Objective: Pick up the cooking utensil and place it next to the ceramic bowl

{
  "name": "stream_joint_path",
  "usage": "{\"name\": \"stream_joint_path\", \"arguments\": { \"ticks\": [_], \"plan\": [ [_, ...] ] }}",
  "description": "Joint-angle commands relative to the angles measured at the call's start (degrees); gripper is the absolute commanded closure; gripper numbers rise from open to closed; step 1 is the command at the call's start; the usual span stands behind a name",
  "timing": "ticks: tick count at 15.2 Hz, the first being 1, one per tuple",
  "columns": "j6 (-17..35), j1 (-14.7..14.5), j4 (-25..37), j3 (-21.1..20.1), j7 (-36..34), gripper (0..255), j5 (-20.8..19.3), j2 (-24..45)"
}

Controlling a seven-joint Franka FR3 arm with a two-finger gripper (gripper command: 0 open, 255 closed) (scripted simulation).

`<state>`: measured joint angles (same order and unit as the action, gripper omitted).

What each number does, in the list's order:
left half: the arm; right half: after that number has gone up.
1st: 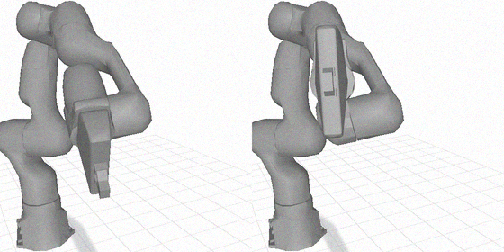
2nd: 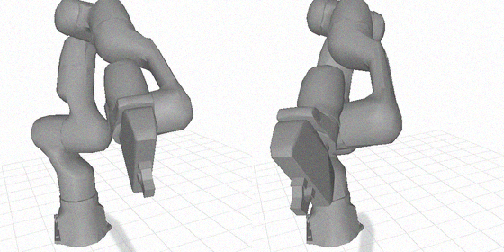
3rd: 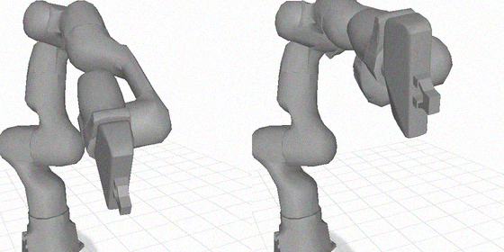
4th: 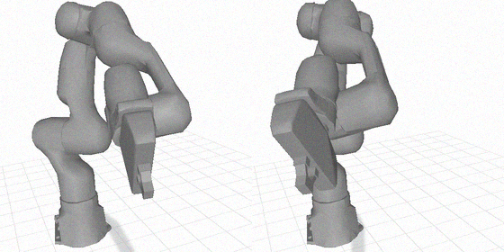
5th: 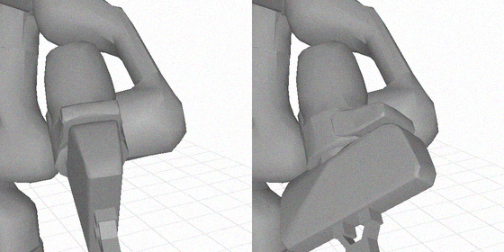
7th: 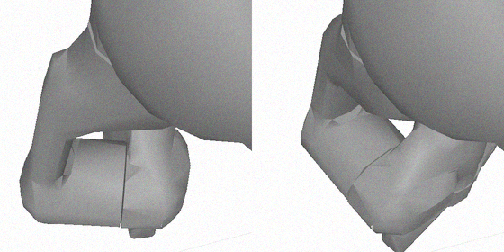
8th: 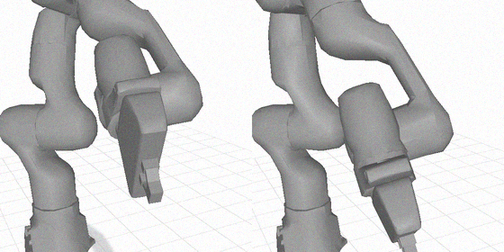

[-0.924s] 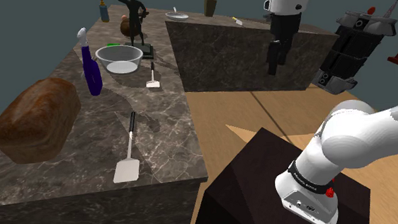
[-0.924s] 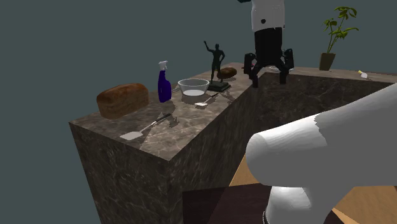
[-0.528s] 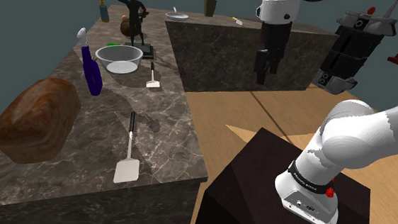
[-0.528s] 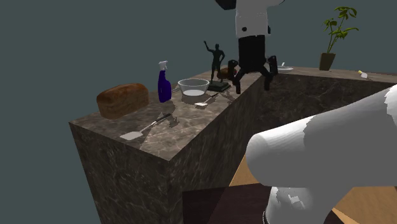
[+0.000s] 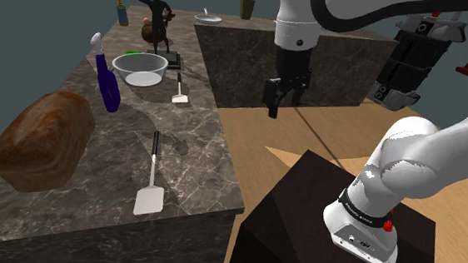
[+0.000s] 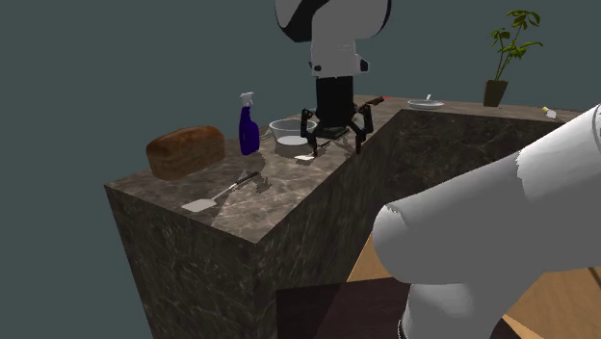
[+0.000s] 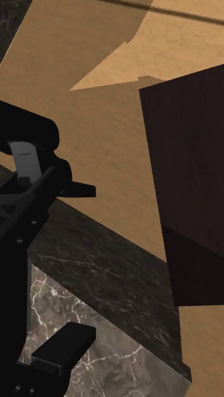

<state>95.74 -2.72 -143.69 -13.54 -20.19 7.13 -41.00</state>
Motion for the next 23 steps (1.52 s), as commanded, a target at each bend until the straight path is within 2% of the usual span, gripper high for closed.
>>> {"name": "stream_joint_path", "arguments": {
  "ticks": [1, 7, 12, 15, 19, 23],
  "plan": [
    [3.17, -0.26, 0.43, -3.03, -4.53, 0, 1.99, 2.59],
    [12.04, 0.44, 3.75, -11.17, -16.7, 0, 4.63, 11.82],
    [18.89, 2.3, 8.88, -17.81, -27.75, 0, 3.01, 21.67],
    [22.36, 3.66, 12.95, -21.52, -35.24, 0, -0.23, 28.49],
    [25.6, 4.63, 19.57, -25.28, -46.46, 0, -7.57, 38.74],
    [26.56, 2.73, 27.72, -26.02, -57.9, 0, -16.92, 49.67]
  ]
}}
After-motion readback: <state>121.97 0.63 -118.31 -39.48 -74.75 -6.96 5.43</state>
